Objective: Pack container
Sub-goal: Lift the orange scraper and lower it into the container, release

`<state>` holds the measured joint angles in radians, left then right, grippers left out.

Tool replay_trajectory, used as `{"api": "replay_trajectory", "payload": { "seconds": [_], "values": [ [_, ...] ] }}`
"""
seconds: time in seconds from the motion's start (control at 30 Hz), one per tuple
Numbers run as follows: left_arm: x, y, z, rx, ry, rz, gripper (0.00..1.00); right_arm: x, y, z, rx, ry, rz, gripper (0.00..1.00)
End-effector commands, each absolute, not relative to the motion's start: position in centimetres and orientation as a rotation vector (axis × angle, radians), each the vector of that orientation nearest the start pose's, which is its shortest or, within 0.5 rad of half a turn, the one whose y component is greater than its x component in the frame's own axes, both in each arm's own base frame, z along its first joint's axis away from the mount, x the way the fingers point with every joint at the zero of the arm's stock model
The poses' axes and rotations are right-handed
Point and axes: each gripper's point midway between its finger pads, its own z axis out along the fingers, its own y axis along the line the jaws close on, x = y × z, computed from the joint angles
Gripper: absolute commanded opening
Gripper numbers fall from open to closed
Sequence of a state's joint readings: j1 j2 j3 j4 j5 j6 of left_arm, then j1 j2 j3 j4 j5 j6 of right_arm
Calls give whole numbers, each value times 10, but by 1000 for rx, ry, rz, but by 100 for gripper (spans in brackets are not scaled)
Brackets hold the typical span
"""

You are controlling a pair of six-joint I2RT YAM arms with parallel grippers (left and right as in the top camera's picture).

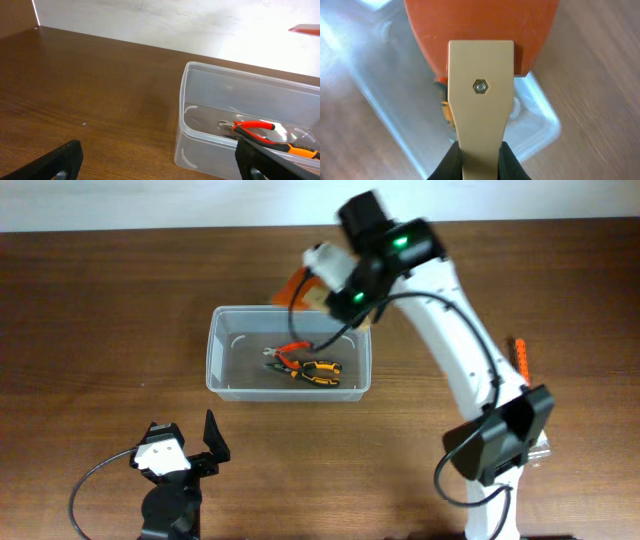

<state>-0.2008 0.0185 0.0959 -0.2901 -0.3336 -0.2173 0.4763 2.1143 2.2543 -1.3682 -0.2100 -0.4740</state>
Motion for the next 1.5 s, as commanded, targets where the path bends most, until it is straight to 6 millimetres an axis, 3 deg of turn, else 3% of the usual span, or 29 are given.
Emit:
{"api": "replay_trajectory", "payload": {
  "seconds": [0.0, 0.13, 0.27, 0.77, 0.97, 1.03, 1.07, 1.17, 1.2, 1.37, 1.47],
  "values": [
    [233, 10, 147, -244, 1754, 1, 99, 384, 273, 221, -1471, 2321, 315, 4],
    [233, 10, 147, -244, 1754, 1, 99, 370, 290, 213, -1592, 2265, 317, 4],
    [233, 10, 147, -244, 1754, 1, 99, 360, 295, 192, -1695, 2259, 313, 4],
    [233, 10, 147, -244, 1754, 1, 99, 376, 306, 89, -1720, 2320, 325, 4],
    [233, 10, 147, -244, 1754, 1, 99, 375, 304, 73, -1730, 2345, 328, 4],
    [233, 10, 147, -244, 1754, 1, 99, 376, 305, 74, -1726, 2338, 327, 13],
    [233, 10, 147, -244, 1754, 1, 99, 377, 306, 74, -1723, 2336, 327, 24],
    [233, 10, 147, -244, 1754, 1, 99, 379, 307, 74, -1685, 2356, 331, 67],
    [233, 10, 147, -244, 1754, 1, 99, 379, 307, 75, -1677, 2358, 332, 76],
    [233, 10, 147, -244, 1754, 1, 99, 385, 310, 88, -1581, 2396, 336, 77],
    [233, 10, 147, -244, 1754, 1, 99, 402, 301, 116, -1406, 2452, 265, 80]
  ]
}}
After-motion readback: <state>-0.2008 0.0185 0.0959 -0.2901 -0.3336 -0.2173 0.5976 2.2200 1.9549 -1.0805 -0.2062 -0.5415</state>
